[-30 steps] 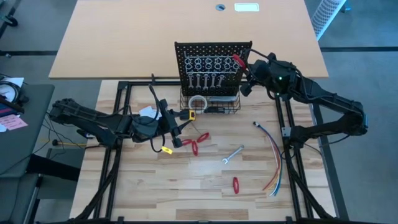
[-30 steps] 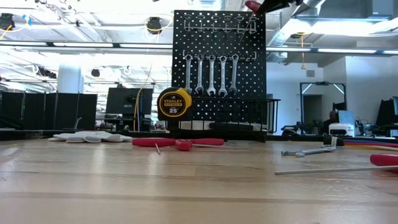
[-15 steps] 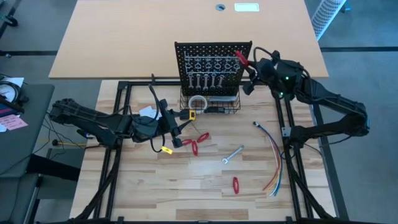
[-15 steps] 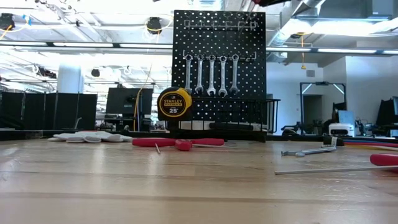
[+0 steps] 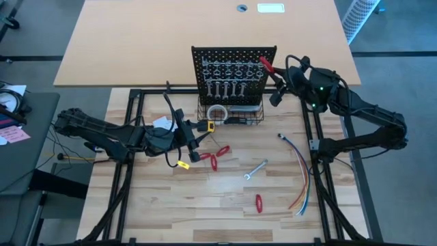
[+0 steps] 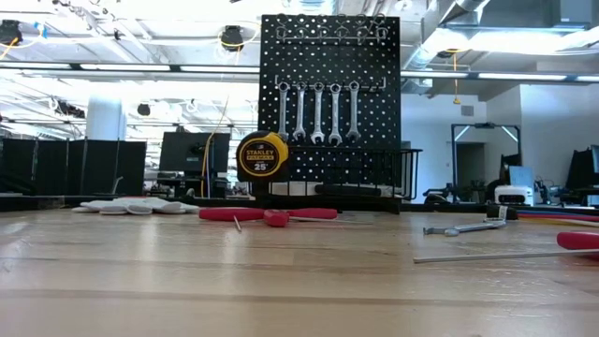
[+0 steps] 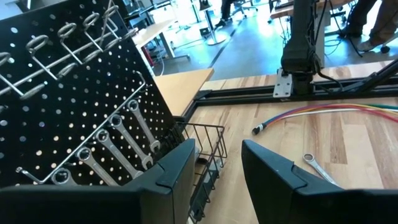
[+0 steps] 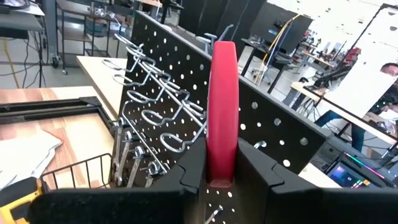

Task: Hang tools onto peg board
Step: Hang the red allen wrench on the peg board

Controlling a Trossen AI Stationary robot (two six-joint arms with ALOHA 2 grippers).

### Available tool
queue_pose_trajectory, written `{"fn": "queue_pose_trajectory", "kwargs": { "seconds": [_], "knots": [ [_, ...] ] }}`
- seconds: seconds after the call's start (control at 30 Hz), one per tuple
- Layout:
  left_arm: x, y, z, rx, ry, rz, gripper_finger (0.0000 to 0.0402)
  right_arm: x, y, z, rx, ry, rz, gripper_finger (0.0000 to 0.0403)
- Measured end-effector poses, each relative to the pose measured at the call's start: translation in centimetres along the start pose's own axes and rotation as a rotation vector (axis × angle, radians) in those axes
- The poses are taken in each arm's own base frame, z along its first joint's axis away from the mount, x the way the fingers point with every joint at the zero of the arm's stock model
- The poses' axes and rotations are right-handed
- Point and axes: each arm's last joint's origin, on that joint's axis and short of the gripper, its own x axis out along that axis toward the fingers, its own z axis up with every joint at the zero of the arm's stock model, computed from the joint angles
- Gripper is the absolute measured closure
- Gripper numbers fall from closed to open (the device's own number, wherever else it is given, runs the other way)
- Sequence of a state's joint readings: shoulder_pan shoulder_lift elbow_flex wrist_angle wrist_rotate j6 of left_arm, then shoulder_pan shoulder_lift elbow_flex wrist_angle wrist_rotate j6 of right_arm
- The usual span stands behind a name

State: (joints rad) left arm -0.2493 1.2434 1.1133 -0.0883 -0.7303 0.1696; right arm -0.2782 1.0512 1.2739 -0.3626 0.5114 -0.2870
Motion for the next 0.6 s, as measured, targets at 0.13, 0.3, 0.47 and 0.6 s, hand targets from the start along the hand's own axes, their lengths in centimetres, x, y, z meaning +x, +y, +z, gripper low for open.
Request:
{"fn": "queue_pose_trajectory", "kwargs": {
  "seconds": [0.13, 0.3, 0.47, 0.6],
  "knots": [
    [0.00, 0.00, -0.01, 0.000, 0.000, 0.000, 0.0272, -0.14, 0.29, 0.16, -0.017, -0.013, 0.013, 0.0336],
    [0.00, 0.00, -0.01, -0.001, 0.000, 0.000, 0.0272, -0.20, 0.38, 0.27, -0.023, -0.022, 0.018, 0.0336],
    [0.01, 0.00, -0.01, -0.001, 0.000, 0.000, 0.0272, -0.21, 0.28, 0.60, -0.010, -0.053, 0.009, 0.0336],
    [0.00, 0.00, -0.01, -0.001, 0.000, 0.000, 0.0272, -0.26, 0.21, 0.80, -0.002, -0.073, 0.009, 0.0336]
  ]
}}
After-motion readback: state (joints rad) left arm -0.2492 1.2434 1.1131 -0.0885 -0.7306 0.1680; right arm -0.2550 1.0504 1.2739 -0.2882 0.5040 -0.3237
